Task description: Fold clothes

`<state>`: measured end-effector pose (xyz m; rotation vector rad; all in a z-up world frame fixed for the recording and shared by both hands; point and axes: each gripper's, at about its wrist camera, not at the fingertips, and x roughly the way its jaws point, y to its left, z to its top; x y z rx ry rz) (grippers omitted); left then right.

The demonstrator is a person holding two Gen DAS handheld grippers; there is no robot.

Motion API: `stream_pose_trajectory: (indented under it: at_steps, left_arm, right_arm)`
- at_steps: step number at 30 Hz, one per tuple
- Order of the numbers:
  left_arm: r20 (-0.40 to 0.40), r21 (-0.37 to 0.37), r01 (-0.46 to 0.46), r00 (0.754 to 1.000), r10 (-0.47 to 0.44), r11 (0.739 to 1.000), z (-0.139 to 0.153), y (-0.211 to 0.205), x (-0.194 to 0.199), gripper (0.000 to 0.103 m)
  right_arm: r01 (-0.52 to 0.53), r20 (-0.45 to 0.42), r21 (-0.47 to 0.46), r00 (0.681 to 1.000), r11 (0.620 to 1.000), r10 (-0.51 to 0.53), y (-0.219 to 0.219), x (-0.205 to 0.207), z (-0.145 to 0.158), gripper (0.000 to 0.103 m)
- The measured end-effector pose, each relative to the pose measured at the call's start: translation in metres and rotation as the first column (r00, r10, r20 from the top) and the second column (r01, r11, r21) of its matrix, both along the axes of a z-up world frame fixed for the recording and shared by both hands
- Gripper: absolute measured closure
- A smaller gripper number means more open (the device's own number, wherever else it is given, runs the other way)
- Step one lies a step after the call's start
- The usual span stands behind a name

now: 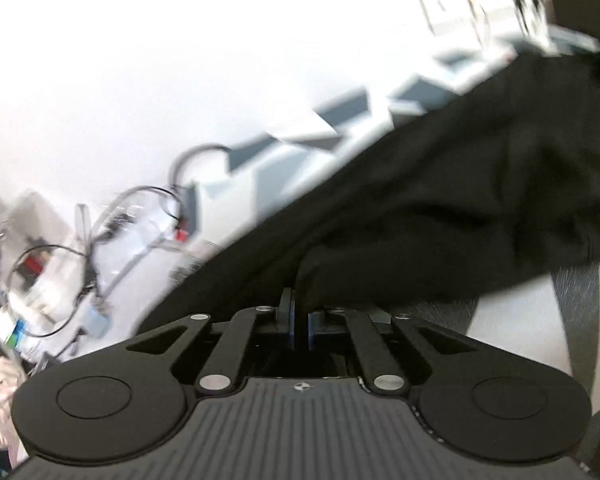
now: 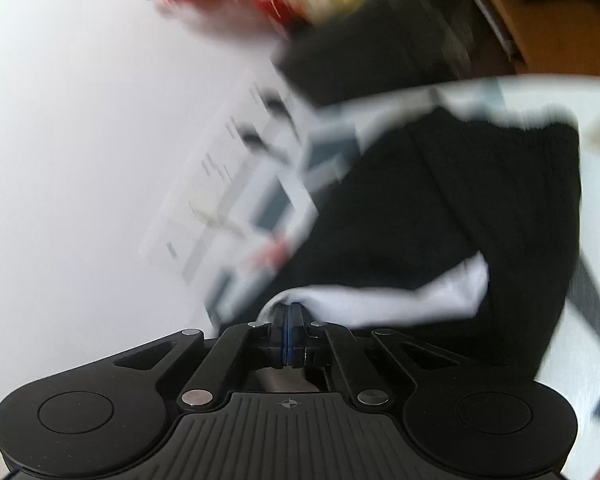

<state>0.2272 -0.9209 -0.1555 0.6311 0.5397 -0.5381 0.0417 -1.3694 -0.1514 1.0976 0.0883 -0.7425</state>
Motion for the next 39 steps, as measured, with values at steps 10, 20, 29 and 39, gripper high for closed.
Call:
stream_pose_trajectory:
  at_steps: [10,20,29,39]
  left_arm:
    - [-0.010,-0.130,0.002,1.000,-0.003,0.991,0.039,0.033,-0.014,0.097]
    - [0.007,0.012,0.000,1.000,0.000,1.000,0.000,0.034,-0.022,0.045]
    - [-0.068,0.060,-0.028,0.997,0.032,0.998,-0.024,0.053,-0.019,0.091]
    - [-0.003,-0.155,-0.043,0.999,0.043,0.987,0.075,0.088,-0.030,0.094]
  right_arm:
    - [-0.050,0.028,-0.183,0.998,0.982,0.056,-0.020,-0.011,0.093,0.084]
    - [-0.107,-0.287,0.033,0.951,0.994,0.112,0.020,0.019,-0.009,0.037]
    - [-0.163,-0.258,-0.002,0.953,0.987,0.157,0.020,0.039,-0.024,0.095]
    - [0.033,0.126,-0.220,0.992,0.975,-0.005,0.022,-0.008,0.087,0.097]
